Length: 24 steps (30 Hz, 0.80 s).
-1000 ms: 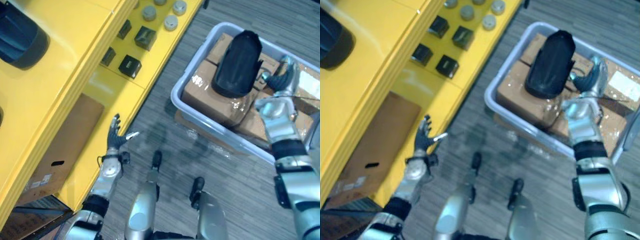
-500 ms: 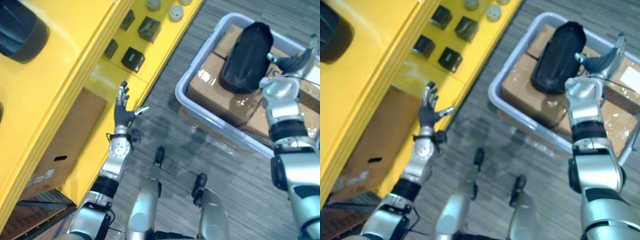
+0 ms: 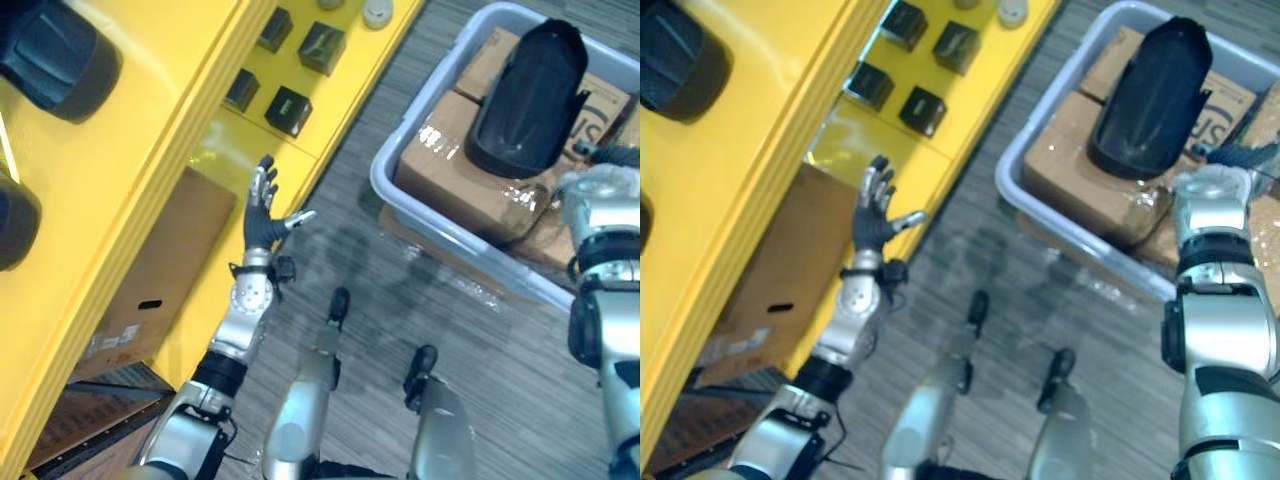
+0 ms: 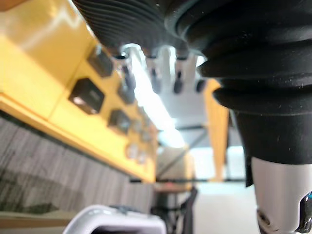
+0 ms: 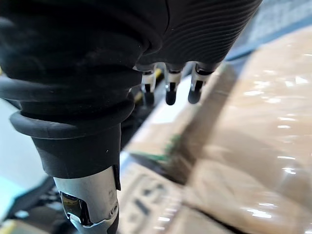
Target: Walk over and take plastic housings, then place them on the shelf
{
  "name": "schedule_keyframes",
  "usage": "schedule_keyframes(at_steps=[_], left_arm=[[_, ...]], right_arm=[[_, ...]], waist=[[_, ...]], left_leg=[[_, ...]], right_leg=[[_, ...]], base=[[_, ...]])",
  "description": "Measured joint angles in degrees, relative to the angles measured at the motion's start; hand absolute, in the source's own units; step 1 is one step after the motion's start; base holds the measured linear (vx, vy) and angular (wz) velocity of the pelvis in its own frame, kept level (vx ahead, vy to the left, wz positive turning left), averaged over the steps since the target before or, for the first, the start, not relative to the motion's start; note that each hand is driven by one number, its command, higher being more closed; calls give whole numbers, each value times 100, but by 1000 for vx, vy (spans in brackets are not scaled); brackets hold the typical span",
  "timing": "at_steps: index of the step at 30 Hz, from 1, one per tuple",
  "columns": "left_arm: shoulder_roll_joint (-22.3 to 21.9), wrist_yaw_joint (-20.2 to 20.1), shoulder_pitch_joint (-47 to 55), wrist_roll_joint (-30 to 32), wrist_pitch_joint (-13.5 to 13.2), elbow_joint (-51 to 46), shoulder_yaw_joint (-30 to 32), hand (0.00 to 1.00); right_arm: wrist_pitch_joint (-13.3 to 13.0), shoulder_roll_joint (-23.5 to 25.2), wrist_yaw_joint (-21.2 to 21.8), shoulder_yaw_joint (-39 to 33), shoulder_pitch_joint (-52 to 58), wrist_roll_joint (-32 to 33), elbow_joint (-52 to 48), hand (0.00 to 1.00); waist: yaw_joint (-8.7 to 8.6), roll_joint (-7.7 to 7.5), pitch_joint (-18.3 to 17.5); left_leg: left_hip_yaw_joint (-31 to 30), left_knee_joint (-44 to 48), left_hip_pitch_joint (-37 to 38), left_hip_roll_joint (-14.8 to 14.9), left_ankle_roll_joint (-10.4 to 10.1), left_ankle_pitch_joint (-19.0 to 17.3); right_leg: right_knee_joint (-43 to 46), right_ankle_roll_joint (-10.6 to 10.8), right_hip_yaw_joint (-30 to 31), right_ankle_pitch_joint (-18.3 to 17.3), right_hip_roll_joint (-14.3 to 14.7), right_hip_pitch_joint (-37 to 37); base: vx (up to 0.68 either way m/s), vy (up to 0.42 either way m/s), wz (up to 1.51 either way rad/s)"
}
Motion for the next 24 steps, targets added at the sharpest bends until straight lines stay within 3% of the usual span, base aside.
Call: schedule_keyframes(at_steps=[4,10,20,24], left_arm=[[-130,-53,-2,-141,-42,0,-42,0],[-380,-117,-45,-168,-41,62,-154,0],[-558,-174,130,-159,-35,237,-454,0],[-508,-212,414,-162,-35,179,-451,0]], right_arm=[[22,5,269,-4,50,-20,44,0],[-46,-108,291,-105,50,-297,70,0],[25,-111,-405,139,52,-208,88,0],[-83,-122,-789,133,-4,-167,92,0]], waist=[[26,116,5],[128,134,4],[301,148,-5],[301,148,-5]], left_leg=[[-31,5,-49,-34,1,1],[-155,115,-221,-70,-2,-1],[-177,202,-241,-71,-16,-15],[-182,213,-224,-77,-15,-12]], right_leg=[[40,5,-40,-1,-33,-21],[111,-8,-155,-42,-51,-111],[170,-50,-183,-86,-44,-110],[172,-47,-211,-83,-44,-72]], base=[[28,-44,5],[26,-67,9],[-10,-61,2],[0,-44,3]])
